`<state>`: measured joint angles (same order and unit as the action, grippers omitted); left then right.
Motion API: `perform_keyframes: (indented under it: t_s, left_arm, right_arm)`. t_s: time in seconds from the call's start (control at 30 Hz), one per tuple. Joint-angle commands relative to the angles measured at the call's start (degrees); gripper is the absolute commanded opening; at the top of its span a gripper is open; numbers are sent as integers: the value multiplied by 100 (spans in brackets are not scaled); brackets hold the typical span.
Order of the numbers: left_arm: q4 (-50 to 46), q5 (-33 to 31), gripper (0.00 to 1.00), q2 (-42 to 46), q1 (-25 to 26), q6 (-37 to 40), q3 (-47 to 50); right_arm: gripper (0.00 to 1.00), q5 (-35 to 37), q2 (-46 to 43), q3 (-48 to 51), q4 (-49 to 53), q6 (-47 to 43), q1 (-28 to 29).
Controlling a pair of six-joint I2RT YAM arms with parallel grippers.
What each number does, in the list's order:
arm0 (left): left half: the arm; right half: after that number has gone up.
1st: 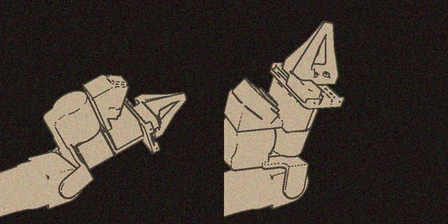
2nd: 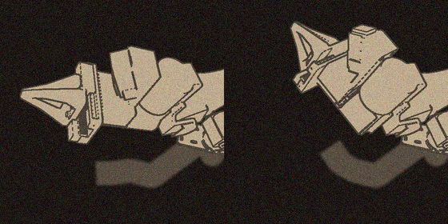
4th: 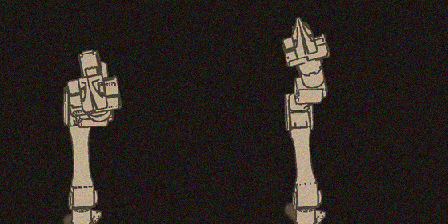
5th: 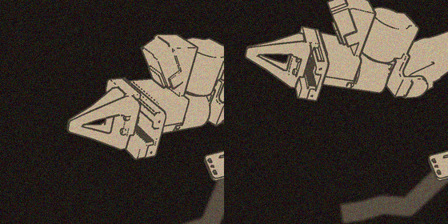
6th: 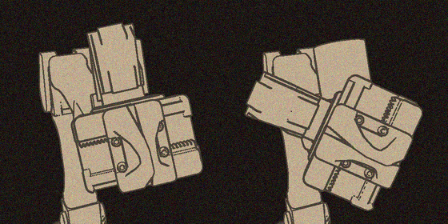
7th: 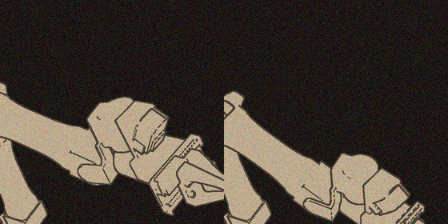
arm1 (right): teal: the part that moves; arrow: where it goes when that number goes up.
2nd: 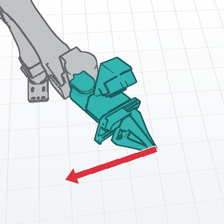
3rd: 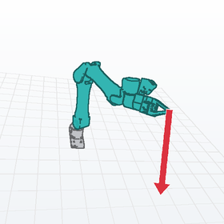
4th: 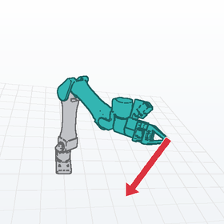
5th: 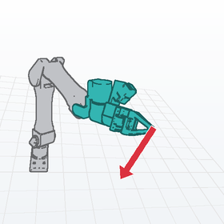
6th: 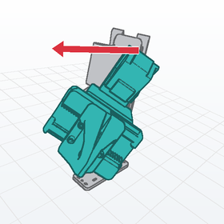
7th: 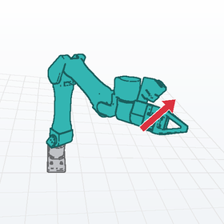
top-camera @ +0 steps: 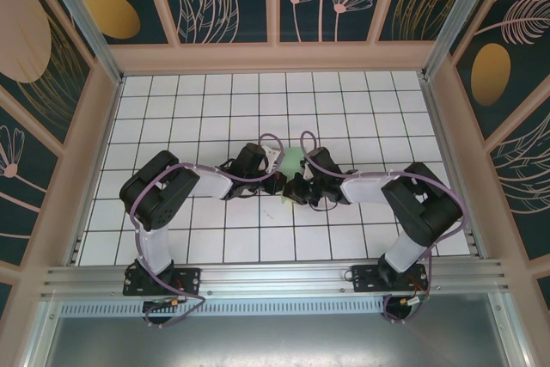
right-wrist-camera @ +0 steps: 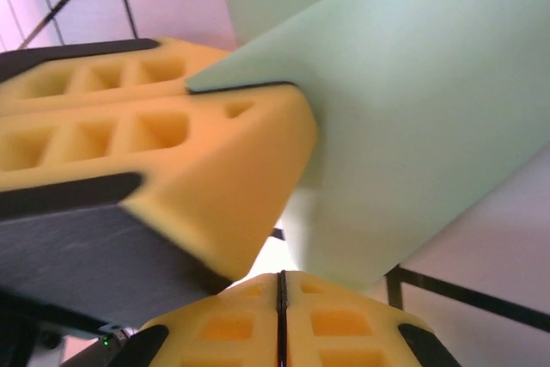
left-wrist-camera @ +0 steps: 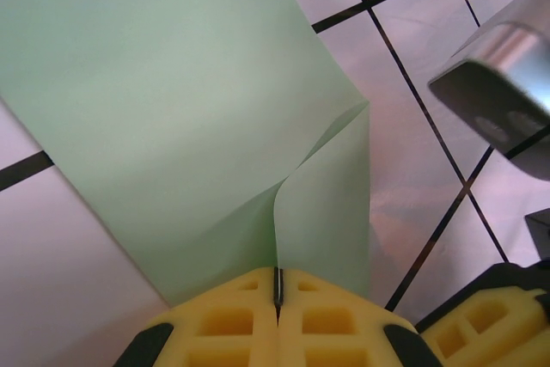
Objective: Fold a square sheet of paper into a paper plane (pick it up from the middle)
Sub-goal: Third fold the triangle at the center of the table.
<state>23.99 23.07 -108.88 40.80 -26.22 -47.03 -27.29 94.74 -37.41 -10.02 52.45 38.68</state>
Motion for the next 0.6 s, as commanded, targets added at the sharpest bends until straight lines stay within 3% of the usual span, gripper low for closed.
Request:
perform_keyframes:
  t_s: [0.0,0.37,0.57]
  left_arm:
    - [-371,-56,0,51,-5,-39,27]
    - [-413,-75,0,65,-1,-21,40]
    - [-406,-48,0,45,-2,-33,8]
  right_arm:
    - [12,157,205,-35,92,-108,-26]
    - [12,142,-523,-134,326,-344,-506]
    - [12,-104,-201,-124,74,-401,-703]
